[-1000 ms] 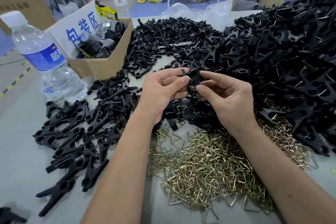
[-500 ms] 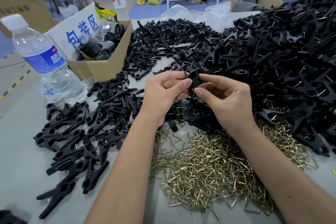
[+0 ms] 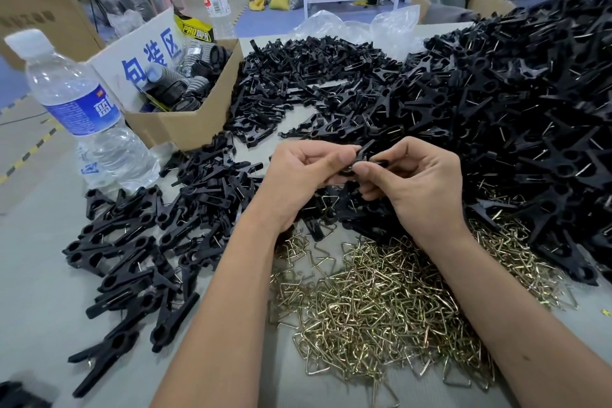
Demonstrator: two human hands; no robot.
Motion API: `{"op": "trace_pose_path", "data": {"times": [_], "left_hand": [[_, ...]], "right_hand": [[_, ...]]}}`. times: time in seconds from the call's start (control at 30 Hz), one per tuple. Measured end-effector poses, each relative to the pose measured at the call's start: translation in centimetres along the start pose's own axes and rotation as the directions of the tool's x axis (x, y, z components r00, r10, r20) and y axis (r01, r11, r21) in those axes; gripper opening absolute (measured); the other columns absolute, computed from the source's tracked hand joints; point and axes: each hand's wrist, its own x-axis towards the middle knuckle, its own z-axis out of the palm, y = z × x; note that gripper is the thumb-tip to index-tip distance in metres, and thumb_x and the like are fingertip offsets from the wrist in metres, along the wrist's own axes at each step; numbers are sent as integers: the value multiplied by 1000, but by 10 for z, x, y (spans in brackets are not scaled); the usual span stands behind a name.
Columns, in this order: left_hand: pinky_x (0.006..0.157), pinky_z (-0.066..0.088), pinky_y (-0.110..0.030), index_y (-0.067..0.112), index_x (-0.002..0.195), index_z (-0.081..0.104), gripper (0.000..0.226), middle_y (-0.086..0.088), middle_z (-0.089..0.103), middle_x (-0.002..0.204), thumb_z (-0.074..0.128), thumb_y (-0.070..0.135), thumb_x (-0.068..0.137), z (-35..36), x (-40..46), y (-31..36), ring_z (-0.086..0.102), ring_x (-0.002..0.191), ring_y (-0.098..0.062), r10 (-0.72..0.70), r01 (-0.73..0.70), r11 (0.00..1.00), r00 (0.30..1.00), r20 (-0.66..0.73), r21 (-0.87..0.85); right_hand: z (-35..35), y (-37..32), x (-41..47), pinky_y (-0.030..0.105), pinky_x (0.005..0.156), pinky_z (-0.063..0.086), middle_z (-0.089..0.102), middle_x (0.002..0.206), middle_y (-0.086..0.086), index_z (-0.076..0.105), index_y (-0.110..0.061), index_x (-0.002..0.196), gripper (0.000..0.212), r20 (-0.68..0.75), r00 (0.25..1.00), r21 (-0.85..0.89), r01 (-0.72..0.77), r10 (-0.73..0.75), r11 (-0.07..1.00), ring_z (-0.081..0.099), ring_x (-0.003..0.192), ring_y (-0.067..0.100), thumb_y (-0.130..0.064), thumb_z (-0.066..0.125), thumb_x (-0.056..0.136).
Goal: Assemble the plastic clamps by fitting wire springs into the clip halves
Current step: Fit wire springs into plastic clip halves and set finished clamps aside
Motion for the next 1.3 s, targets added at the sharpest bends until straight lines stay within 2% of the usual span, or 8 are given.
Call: {"op": "trace_pose_path", "data": {"times": [0.3, 0.43, 0.57, 0.77, 0.87, 0.97, 1.07, 1.3], "left_hand": [[82, 59, -25, 18, 106, 82, 31, -9, 80, 99, 84, 4, 78, -21, -2, 4, 74, 90, -18, 154, -144, 986, 979, -133, 84], [78, 57, -24, 18, 107, 81, 23, -3, 79, 88, 75, 3, 91, -40, 3, 1, 70, 79, -12, 203, -189, 979, 921, -333, 75], [78, 56, -22, 26, 99, 82, 26, 4, 77, 83, 72, 3, 94, -47, 5, -2, 70, 77, -9, 211, -194, 978, 902, -378, 82], [81, 55, -22, 16, 106, 75, 19, 11, 74, 81, 68, 1, 96, -45, 9, -7, 68, 82, -7, 207, -147, 971, 912, -355, 189], [82, 56, -23, 18, 105, 75, 21, 11, 74, 83, 70, 1, 94, -41, 8, -5, 69, 84, -8, 227, -165, 962, 926, -302, 216], [87, 58, -29, 15, 105, 76, 24, 1, 78, 93, 75, -2, 89, -35, 6, -3, 71, 89, -15, 229, -188, 960, 954, -196, 208], [82, 55, -32, 12, 105, 77, 26, -13, 77, 90, 77, -6, 86, -29, 5, -2, 66, 81, -22, 193, -166, 961, 976, -104, 220], [70, 52, -15, 4, 107, 77, 28, 6, 76, 76, 78, -9, 82, -24, 3, -2, 67, 69, -4, 159, -144, 956, 986, -43, 254]], "right_hand": [[12, -11, 17, 29, 54, 58, 76, 76, 6, 73, -13, 94, 23, 135, 990, -136, -6, 25, 991, 74, 63, 21, -34, 80, 90], [20, -22, 35, 13, 64, 46, 70, 78, -14, 80, -28, 88, 14, 467, 876, -702, 283, 123, 654, 63, 71, 2, -41, 83, 86], [36, -27, 40, 26, 76, 54, 67, 88, -10, 79, -29, 91, 14, 546, 744, -785, 294, 385, 545, 64, 79, 8, -33, 89, 81], [25, -22, 39, 9, 62, 49, 74, 72, -11, 81, -27, 78, 12, 438, 884, -652, 186, 165, 735, 66, 63, -2, -20, 91, 78], [14, -16, 31, 21, 61, 59, 77, 74, 0, 83, -20, 83, 8, 132, 981, -283, -98, 140, 954, 72, 61, 16, -13, 87, 83], [7, -11, 22, 23, 67, 61, 77, 78, 8, 83, -12, 83, 9, -39, 956, 103, -284, 290, 953, 75, 70, 20, -4, 82, 85], [7, -7, 19, 22, 63, 60, 76, 75, 10, 82, -11, 80, 9, -62, 945, 149, -309, 321, 939, 74, 65, 18, -3, 82, 84], [11, -4, 13, 25, 54, 58, 74, 66, 10, 81, -14, 75, 15, -57, 962, 67, -264, 268, 962, 70, 55, 19, -4, 82, 86]]}}
